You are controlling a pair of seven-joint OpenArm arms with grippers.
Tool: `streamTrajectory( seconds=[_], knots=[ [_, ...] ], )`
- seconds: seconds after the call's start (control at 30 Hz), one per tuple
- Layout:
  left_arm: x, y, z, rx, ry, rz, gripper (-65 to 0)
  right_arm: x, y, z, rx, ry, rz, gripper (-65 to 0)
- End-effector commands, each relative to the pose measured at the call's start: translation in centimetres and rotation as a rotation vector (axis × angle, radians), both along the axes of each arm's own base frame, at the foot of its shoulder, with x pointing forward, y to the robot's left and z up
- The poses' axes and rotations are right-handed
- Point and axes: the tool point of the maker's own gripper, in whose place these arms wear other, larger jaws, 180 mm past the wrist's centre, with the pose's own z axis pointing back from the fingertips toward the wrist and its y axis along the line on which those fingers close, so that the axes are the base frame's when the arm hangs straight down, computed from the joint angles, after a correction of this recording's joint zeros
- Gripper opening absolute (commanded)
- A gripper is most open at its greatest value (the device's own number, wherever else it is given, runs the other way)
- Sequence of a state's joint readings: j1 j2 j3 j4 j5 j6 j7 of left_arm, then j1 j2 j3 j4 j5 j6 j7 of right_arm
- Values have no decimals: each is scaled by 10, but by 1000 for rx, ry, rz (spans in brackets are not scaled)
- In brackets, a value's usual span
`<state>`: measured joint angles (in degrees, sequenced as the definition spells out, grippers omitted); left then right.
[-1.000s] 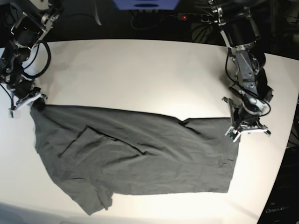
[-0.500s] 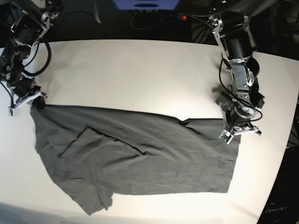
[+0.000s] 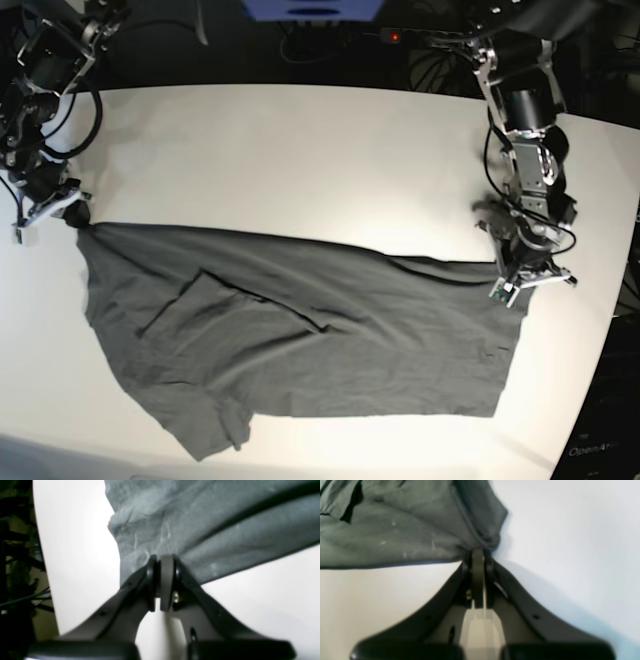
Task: Fold the T-shirt properly
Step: 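Lower the stretched shirt flat onto the table with both grippers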
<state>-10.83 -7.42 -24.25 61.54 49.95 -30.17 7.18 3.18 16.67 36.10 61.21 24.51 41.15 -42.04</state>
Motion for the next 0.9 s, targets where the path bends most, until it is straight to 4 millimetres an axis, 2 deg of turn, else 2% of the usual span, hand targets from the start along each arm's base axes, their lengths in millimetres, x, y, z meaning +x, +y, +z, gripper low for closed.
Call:
streamTrajectory(
  seconds=[0.0, 0.23, 0.33, 0.43, 0.57, 0.67, 0.73, 0.87],
  knots=[
    [-33, 15, -23, 70, 152, 16, -615, -28, -9, -19, -53, 163, 22, -644],
    [-59, 15, -28, 93, 166, 10, -615, -28, -8, -19, -53, 162, 23, -644],
    [-70, 15, -33, 98, 183, 7, -615, -28, -13, -8, -97, 151, 36, -644],
    [-71, 15, -33, 98, 184, 7, -615, -22, -19, 22, -196, 134, 73, -644],
    [-71, 13, -34, 94, 184, 6, -615, -14, -13, 62, -308, 117, 116, -644],
    [-72, 4, -37, 77, 186, 1, -615, -8, -12, 90, -394, 109, 140, -644],
    [-72, 4, -37, 77, 188, 1, -615, -1, -4, 107, -446, 95, 177, -644],
    [-76, -3, -41, 55, 216, -27, -615, 14, 6, 118, -463, 81, 208, -644]
  ],
)
